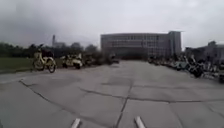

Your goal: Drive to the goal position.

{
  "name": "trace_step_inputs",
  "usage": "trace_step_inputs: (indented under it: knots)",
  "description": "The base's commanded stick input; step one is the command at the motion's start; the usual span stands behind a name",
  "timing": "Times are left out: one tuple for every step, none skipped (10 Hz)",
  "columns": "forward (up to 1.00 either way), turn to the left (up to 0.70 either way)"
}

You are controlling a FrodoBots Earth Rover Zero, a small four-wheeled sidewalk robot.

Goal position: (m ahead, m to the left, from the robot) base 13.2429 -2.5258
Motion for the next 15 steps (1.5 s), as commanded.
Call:
trace_step_inputs:
  knots:
    - [1.0, -0.2]
    - [1.0, -0.35]
    - [1.0, -0.24]
    - [1.0, -0.08]
    - [1.0, 0.04]
    - [1.0, 0.05]
    - [1.0, 0.05]
    - [1.0, 0.05]
    - [1.0, 0.05]
    - [1.0, 0.05]
    - [1.0, 0.05]
    - [1.0, 0.05]
    - [1.0, 0.05]
    - [1.0, 0.05]
    - [1.0, -0.02]
